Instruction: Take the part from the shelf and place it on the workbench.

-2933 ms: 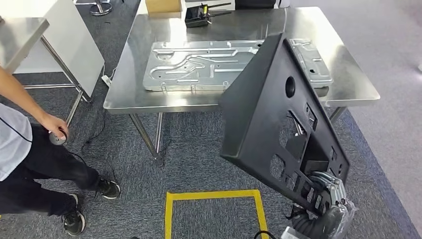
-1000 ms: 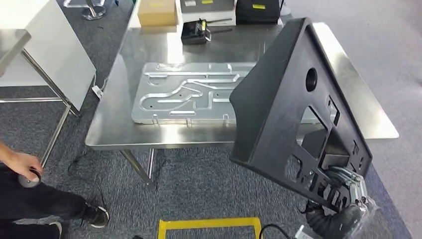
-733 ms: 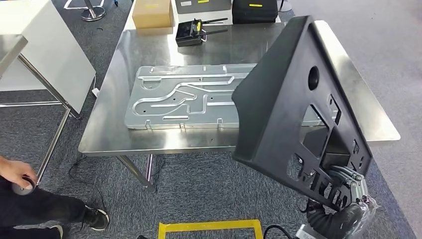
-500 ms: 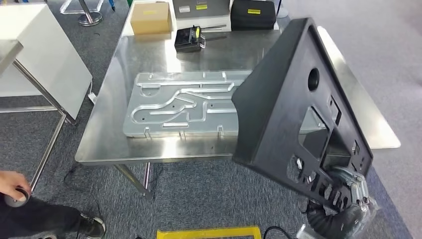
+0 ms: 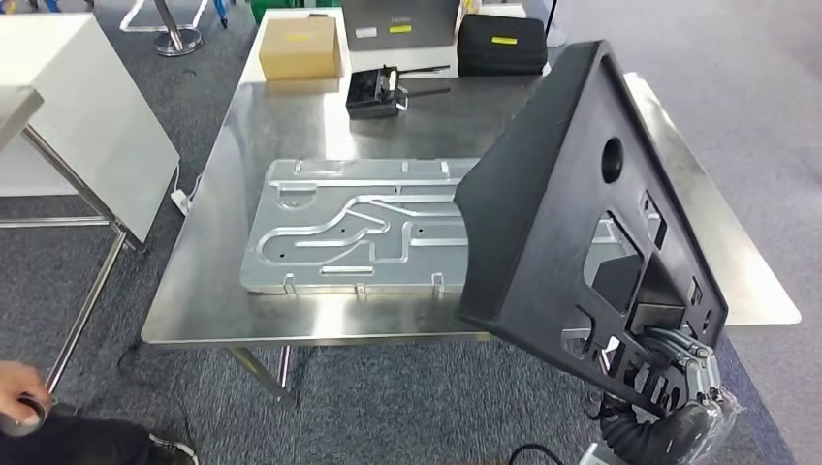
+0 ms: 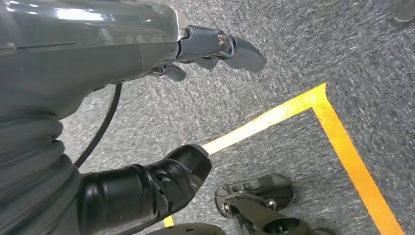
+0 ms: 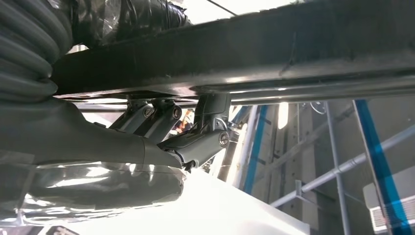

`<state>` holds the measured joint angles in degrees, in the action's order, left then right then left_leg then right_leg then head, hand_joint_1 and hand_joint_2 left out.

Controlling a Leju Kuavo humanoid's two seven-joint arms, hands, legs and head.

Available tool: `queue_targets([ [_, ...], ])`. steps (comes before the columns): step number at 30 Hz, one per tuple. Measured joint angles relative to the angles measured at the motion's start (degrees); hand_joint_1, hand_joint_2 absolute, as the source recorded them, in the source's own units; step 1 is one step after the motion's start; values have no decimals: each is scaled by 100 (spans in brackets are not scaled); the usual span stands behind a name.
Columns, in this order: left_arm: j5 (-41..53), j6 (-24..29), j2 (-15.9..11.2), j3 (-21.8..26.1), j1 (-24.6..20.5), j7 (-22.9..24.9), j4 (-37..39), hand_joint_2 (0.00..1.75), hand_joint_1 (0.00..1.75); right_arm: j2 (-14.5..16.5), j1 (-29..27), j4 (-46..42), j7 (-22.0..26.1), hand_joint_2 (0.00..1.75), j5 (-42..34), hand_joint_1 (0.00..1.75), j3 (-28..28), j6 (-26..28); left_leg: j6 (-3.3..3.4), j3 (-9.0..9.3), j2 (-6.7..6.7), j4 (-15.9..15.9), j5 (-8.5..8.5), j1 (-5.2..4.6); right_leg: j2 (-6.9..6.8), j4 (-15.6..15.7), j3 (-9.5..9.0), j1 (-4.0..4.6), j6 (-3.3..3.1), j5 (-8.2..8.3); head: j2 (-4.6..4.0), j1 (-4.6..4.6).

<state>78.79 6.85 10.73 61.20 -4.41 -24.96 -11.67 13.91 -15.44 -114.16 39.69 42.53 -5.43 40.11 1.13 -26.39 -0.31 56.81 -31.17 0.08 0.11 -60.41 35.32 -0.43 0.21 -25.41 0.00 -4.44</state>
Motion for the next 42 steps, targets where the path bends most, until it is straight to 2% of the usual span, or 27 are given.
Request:
queue_targets([
  [3,0,0,-2,0,-21,2,0,175,0,-2,-16,-5,-2,175,-19,175,7,-1,-89,25,13,17,-88,4,23,76,-54,-6,-100,-70,0,7],
  [4,0,1,-2,0,-26,1,0,175,0,-2,-18,-7,-2,175,-22,175,8,-1,-116,-21,15,151,-170,8,18,106,-91,-17,-131,-88,0,13],
  [5,0,1,-2,0,-28,1,0,175,0,-1,-18,-7,-1,175,-22,175,8,-1,-141,-150,14,416,-295,16,8,128,-132,-28,-160,-107,0,15],
  [7,0,2,-1,0,-24,1,0,175,0,-2,-20,-5,0,175,-22,175,8,-1,-179,-624,15,1214,-576,30,-9,136,-188,-25,-197,-162,0,21],
  [8,0,2,0,0,-16,2,0,175,0,-2,-23,-3,0,175,-22,175,8,-1,-191,-864,16,1553,-636,37,-8,136,-217,-22,-201,-192,0,20],
  [9,0,3,1,0,-5,3,0,175,0,-2,-26,-2,0,175,-22,175,8,-1,-196,-1024,16,1706,-576,42,0,135,-258,-21,-200,-224,0,21],
  [10,-1,8,1,0,4,10,0,175,0,-2,-28,-1,0,175,-22,175,8,-1,-194,-1080,16,1634,-387,45,10,135,-311,-21,-194,-259,0,20],
  [12,-8,36,1,1,15,38,0,175,0,-1,-32,0,0,175,-22,175,8,-1,-158,-928,15,972,186,45,27,136,-424,-23,-168,-341,0,19],
  [13,-11,58,0,1,15,57,0,175,0,-1,-32,1,0,175,-22,175,8,-1,-129,-822,15,635,396,31,31,127,-457,-15,-143,-379,0,18],
  [14,-15,80,-1,2,10,72,0,175,0,-1,-32,2,0,175,-22,175,8,-1,-99,-744,13,391,498,18,33,118,-462,-11,-117,-404,0,19],
  [17,-18,113,0,3,-3,115,0,175,0,-1,-45,6,-1,175,-22,175,9,-1,-86,-697,2,199,494,0,26,97,-431,9,-102,-424,0,17],
  [23,-5,19,-2,2,0,28,0,175,0,-1,-49,14,0,175,-28,175,12,-1,-37,-685,-4,193,462,-12,19,176,-484,6,-80,-425,0,15],
  [27,0,14,-2,0,-1,20,0,175,0,-1,-49,24,0,175,-31,147,12,-1,-18,-671,-2,193,451,-13,20,202,-503,5,-45,-418,0,15],
  [29,-1,8,-3,0,0,20,0,175,0,-1,-49,27,0,175,-32,148,12,-1,-15,-668,-2,195,450,-14,20,205,-506,5,-32,-418,0,16],
  [33,-9,33,-4,0,-1,64,0,0,0,-3,-39,71,-1,175,-8,153,12,-1,-13,-666,-2,196,451,-14,20,206,-511,6,-15,-413,0,16],
  [38,22,106,-4,-1,-3,155,0,0,0,-3,42,137,-2,175,240,164,13,-1,-12,-662,-2,196,453,-12,20,202,-511,7,-14,-414,0,16],
  [42,106,107,-3,-30,-14,190,0,0,0,-2,246,201,-38,175,846,166,30,-1,-13,-660,-2,196,454,-9,21,197,-510,11,-14,-414,0,16],
])
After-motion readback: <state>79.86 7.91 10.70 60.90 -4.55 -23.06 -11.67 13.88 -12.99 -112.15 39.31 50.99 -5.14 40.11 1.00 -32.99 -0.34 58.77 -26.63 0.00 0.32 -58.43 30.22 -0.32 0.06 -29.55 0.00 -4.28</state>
